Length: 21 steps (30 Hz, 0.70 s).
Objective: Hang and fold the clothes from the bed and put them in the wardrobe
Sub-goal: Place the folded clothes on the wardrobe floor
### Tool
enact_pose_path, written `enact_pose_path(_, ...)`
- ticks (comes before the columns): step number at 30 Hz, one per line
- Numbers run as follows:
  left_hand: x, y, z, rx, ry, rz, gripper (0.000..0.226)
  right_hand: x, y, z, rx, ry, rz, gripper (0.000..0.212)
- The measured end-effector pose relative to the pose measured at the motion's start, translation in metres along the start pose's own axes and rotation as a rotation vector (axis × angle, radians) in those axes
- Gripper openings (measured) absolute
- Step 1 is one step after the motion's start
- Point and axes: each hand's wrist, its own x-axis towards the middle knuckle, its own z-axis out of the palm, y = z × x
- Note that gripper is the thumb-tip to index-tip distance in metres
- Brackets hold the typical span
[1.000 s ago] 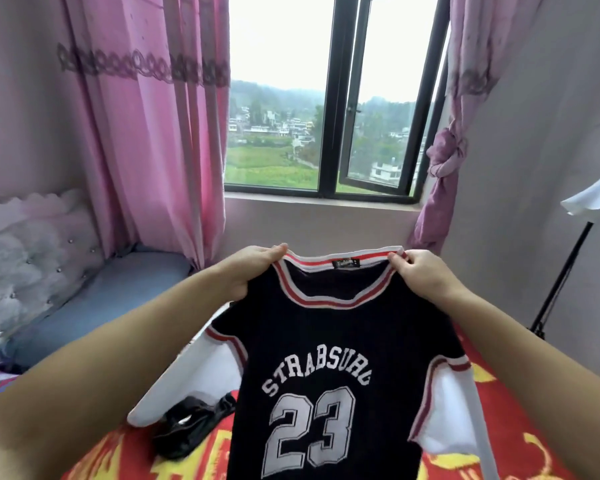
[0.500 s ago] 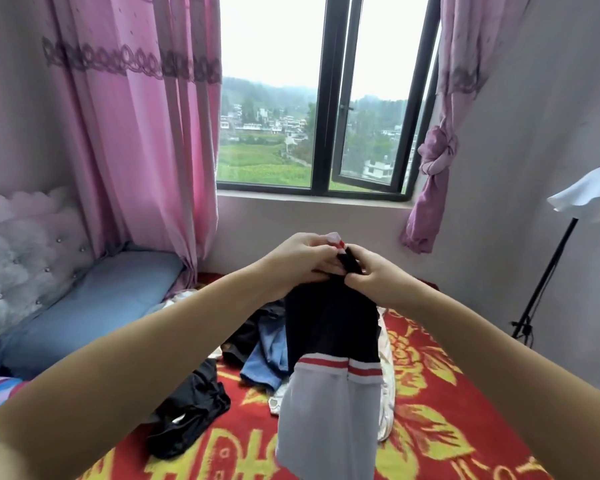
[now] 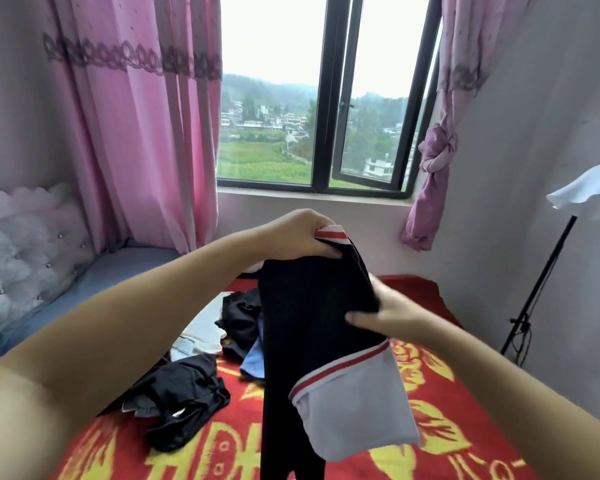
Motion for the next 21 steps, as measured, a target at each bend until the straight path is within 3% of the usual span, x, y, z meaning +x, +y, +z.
enact_pose_path(3,0.003,0.003,-0.007,0.087,-0.095,0.01,0.017,-0.006,0.029,0.024,-0.016,-0.041,0.119,0.016)
enact_pose_path(5,0.001,-0.003,-0.01,0.12,-0.135,-0.021,0.018,-0.006,0.049,0.032,0.041,0.0,0.141,0.01)
enact_pose_path(8,-0.005,-0.013,-0.018,0.078,-0.11,-0.091,0.015,-0.008,0.073,0.031,0.093,0.09,0.195,0.017)
enact_pose_path(10,-0.01,-0.018,-0.024,0.047,-0.095,-0.149,0.013,-0.011,0.078,0.028,0.171,0.164,0.207,0.033)
enact_pose_path(14,-0.018,-0.032,-0.039,0.003,-0.165,-0.322,0.016,-0.017,0.071,0.02,0.17,0.316,0.06,0.043)
enact_pose_path(17,-0.025,-0.057,-0.045,0.078,-0.212,-0.418,0.025,-0.019,0.077,0.005,0.129,0.101,0.038,0.034)
enact_pose_path(19,-0.03,-0.075,-0.043,0.077,-0.195,-0.45,0.024,-0.02,0.096,-0.005,-0.058,-0.086,0.132,0.026)
enact_pose_path(21,-0.034,-0.091,-0.037,-0.041,-0.153,-0.474,0.018,-0.021,0.124,-0.004,-0.321,-0.17,0.249,0.032)
